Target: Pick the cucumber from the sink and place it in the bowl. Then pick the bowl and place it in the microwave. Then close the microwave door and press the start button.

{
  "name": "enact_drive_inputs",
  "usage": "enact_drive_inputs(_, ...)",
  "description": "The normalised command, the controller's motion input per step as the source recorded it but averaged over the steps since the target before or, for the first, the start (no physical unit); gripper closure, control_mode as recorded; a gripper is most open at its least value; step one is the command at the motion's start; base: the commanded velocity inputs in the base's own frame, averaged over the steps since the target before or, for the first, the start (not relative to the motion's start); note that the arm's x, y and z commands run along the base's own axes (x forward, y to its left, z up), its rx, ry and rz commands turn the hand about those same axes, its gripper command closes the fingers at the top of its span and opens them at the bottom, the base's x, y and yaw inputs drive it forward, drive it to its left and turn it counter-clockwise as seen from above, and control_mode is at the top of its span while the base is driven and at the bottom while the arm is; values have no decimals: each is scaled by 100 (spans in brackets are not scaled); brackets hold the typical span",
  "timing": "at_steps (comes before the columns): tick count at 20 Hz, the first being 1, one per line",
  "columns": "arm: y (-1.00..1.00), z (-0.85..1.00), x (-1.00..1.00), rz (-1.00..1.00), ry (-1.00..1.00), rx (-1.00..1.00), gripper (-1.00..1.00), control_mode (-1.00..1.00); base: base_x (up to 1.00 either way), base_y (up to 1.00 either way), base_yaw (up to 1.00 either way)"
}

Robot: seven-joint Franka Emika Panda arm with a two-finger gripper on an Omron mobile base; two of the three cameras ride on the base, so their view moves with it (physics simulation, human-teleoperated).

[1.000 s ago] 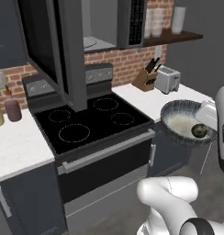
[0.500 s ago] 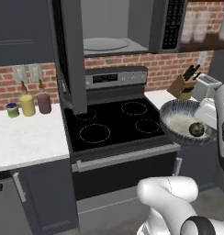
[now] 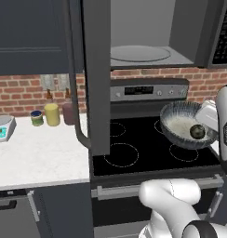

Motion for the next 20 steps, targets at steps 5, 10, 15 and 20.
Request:
enact_drive_inputs(5,0,0,0,0,0,0,100,100,33,-36,17)
enact_drive_inputs(10,0,0,0,0,0,0,100,100,27,-18,1)
enact_drive_inputs(15,0,0,0,0,0,0,100,100,37,0,0)
enact_drive_inputs(20,0,0,0,0,0,0,100,100,37,0,0)
